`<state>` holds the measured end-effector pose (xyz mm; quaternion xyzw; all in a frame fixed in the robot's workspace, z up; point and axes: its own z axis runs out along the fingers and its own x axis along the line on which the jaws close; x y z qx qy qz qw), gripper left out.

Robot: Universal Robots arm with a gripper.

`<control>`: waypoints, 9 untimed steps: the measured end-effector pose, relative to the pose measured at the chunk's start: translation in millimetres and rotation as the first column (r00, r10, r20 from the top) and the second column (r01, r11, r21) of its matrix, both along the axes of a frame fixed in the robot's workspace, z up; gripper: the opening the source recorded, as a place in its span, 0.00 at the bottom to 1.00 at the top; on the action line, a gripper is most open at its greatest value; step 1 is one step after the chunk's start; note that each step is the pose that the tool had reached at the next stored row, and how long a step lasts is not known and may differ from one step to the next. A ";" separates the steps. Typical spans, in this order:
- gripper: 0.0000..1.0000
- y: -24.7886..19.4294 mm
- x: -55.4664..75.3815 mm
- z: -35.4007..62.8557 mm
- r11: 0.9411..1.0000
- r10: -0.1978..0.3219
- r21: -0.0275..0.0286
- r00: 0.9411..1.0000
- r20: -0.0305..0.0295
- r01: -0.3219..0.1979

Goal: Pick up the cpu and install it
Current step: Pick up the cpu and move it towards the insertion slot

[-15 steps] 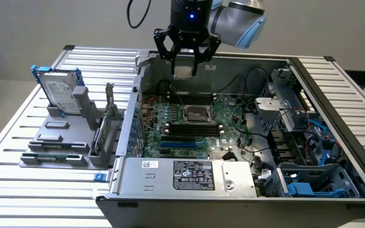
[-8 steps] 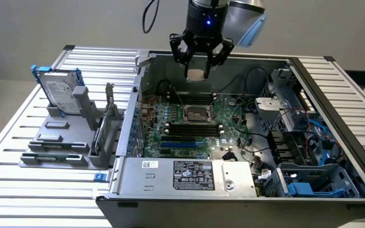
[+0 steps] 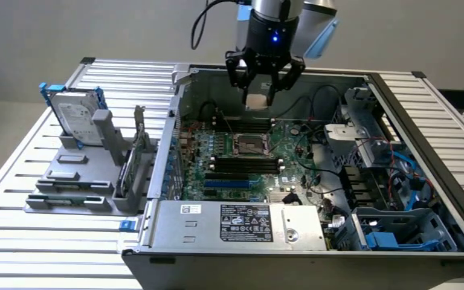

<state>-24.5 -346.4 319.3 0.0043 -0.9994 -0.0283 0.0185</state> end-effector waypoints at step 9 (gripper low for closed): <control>0.54 0.0 1.5 -16.3 1.000 0.000 0.000 1.000 0.000 0.000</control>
